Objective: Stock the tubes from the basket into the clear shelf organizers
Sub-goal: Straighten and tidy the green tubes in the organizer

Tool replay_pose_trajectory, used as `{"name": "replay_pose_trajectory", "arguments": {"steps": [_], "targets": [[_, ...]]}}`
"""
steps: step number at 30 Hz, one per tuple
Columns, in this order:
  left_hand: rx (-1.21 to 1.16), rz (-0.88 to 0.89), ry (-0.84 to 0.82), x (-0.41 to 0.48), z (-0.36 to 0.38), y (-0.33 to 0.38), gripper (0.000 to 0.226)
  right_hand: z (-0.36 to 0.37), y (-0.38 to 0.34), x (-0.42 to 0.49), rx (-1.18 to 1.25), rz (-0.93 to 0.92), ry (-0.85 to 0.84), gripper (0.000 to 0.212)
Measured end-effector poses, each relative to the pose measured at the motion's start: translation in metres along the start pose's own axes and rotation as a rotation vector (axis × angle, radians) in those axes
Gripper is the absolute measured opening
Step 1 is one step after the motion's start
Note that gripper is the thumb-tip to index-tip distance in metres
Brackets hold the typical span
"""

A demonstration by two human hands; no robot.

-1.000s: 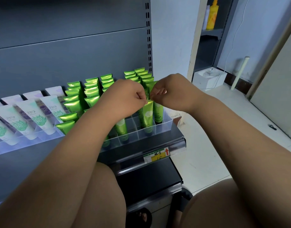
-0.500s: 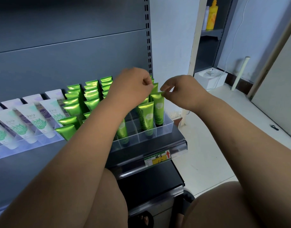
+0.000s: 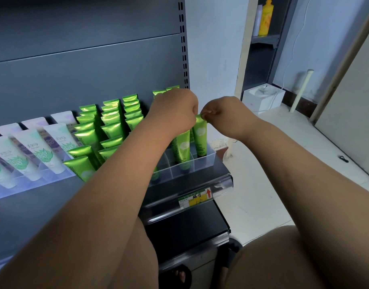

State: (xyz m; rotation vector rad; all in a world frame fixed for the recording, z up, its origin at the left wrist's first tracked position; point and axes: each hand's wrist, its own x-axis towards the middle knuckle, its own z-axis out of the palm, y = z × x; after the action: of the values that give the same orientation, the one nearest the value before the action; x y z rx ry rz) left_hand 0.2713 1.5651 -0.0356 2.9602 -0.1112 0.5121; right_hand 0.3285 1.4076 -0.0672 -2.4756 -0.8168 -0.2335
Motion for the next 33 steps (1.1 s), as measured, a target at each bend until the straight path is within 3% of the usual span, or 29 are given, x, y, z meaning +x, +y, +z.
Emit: {"name": "replay_pose_trajectory", "arguments": {"steps": [17, 33], "targets": [[-0.056, 0.06, 0.005, -0.007, -0.001, 0.001, 0.021, -0.01, 0.004, -0.008, 0.085, -0.046, -0.027, 0.019], [-0.208, -0.013, -0.011, -0.008, -0.003, -0.004, 0.011, -0.016, 0.003, -0.009, 0.121, -0.013, -0.048, 0.018]]}}
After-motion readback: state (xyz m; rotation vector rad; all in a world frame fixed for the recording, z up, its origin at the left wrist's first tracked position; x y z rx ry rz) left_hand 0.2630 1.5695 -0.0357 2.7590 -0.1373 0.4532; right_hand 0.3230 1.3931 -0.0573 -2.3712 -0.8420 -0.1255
